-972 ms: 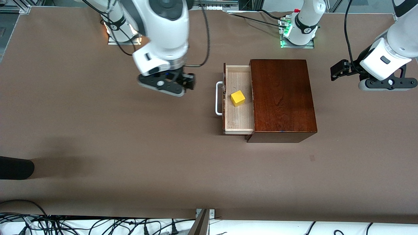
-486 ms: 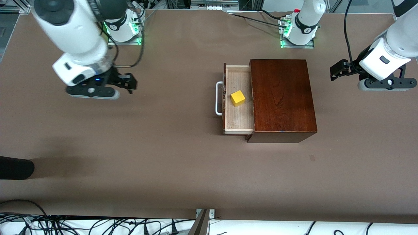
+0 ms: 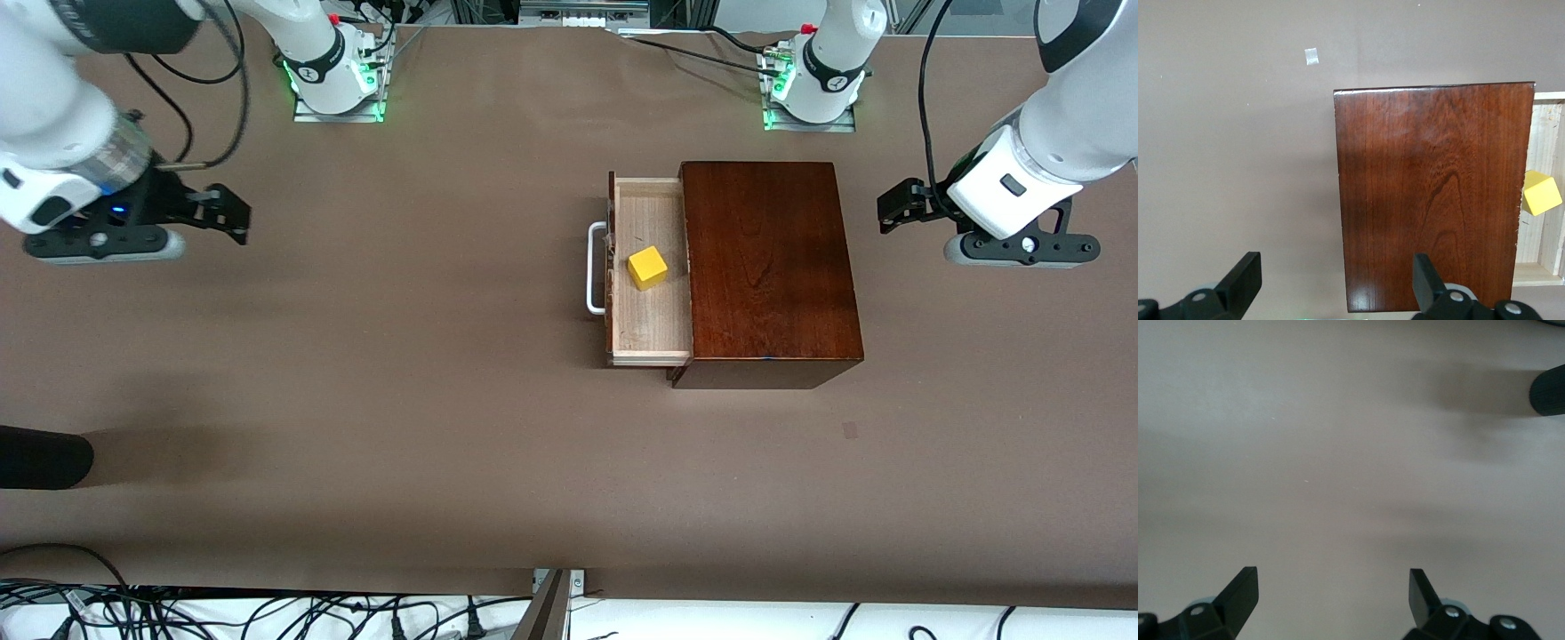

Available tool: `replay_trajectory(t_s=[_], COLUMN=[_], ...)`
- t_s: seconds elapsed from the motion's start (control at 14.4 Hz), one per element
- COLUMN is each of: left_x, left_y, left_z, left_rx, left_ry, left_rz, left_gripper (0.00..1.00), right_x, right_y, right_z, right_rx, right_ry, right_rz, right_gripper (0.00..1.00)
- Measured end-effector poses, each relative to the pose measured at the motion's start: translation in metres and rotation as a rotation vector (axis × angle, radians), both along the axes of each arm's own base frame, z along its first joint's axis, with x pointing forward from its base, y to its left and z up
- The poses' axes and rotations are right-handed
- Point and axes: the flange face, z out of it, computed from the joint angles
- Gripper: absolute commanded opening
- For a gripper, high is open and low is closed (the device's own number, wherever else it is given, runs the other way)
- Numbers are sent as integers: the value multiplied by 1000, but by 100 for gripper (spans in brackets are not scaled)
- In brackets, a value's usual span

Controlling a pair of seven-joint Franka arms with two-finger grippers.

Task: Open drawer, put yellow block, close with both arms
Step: 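Move the left gripper to the front of the open drawer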

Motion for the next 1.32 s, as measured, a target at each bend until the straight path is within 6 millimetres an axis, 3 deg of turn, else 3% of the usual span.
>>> replay_trajectory(t_s=[0.14, 0.35, 0.56, 0.69, 0.9, 1.32], left_x=[2, 3, 0, -4, -17, -51], left_y=[-21, -52, -69, -91, -152, -290], left_z=[-12, -27, -14, -12, -34, -104], left_rx=[1, 0, -11, -13, 26, 62], left_ry=[19, 41, 15, 10, 35, 45], left_rz=[-37, -92, -137, -156, -13, 368], left_gripper=[100, 100, 100, 100, 100, 100], right_x=[-2, -2, -4, -5, -4, -2], right_y=[-15, -11, -1, 5, 5, 2], right_z=[1, 1, -1, -1, -2, -3], right_rx=[6, 7, 8, 8, 8, 7], right_ry=[2, 2, 5, 6, 4, -3], right_rz=[9, 16, 34, 44, 45, 39], right_gripper=[100, 100, 100, 100, 100, 100])
